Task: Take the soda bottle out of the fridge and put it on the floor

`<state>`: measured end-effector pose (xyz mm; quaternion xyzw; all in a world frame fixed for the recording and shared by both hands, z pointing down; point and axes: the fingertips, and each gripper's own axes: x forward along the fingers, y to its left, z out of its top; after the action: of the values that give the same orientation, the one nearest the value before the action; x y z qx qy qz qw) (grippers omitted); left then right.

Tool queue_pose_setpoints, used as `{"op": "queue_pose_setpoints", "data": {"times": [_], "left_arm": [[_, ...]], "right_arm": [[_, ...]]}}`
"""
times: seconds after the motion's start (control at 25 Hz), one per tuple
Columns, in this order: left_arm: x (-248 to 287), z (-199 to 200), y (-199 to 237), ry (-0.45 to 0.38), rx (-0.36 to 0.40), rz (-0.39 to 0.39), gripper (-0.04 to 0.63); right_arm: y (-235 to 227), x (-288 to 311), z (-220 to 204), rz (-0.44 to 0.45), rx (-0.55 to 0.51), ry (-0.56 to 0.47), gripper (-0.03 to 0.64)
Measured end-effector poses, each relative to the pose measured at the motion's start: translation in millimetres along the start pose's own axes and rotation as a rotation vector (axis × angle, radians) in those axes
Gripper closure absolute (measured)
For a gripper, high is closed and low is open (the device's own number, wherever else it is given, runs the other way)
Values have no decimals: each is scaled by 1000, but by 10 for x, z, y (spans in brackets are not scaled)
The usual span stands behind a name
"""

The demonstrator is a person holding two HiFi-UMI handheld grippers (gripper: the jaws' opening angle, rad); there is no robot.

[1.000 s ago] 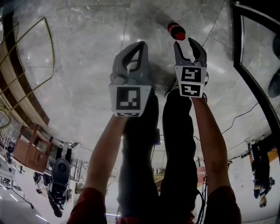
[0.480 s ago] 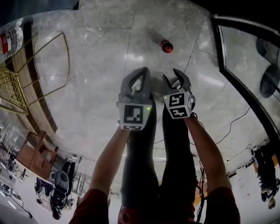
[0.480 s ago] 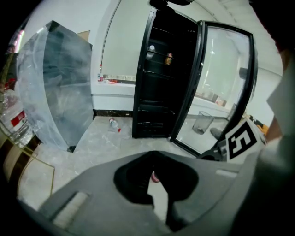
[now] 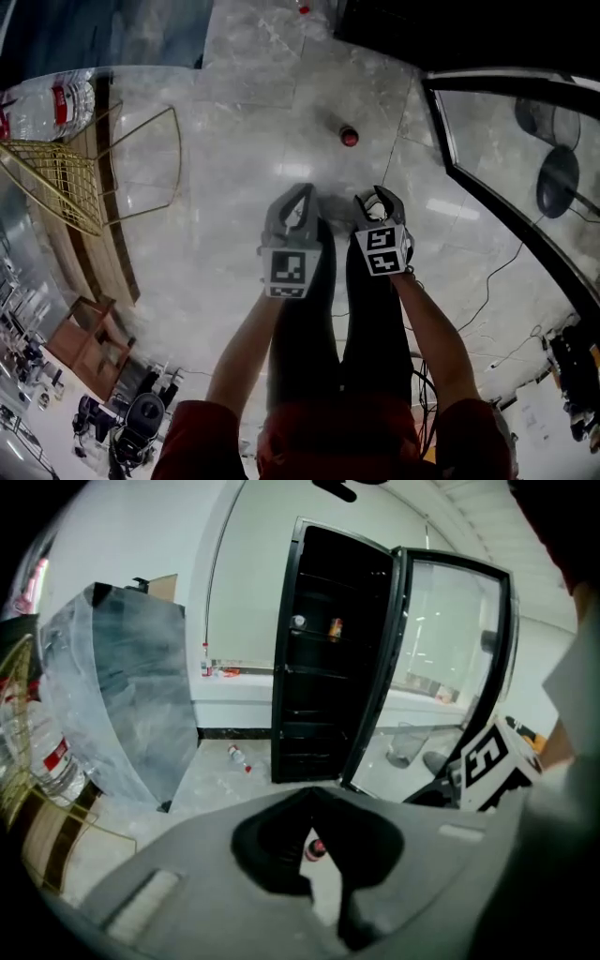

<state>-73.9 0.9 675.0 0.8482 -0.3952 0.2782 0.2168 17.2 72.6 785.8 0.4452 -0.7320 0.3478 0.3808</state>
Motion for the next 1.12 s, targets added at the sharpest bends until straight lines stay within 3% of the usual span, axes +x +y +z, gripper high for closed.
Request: {"op": "queue_pose_setpoints", "data": {"times": [0.36,0.72,1.12], "left_arm": [[-728,857,-402,-50,4,17,595],[-1419,1757,-765,-133,28,35,595],[-2067,2628,-872,-194,33,64,595]], "right_arm": [[-33,-1167,466,-36,50,-57,445],[-142,-2443,1094,-76,134,-226,445],[-169,-3709,1727,-134,119,-377,445]]}}
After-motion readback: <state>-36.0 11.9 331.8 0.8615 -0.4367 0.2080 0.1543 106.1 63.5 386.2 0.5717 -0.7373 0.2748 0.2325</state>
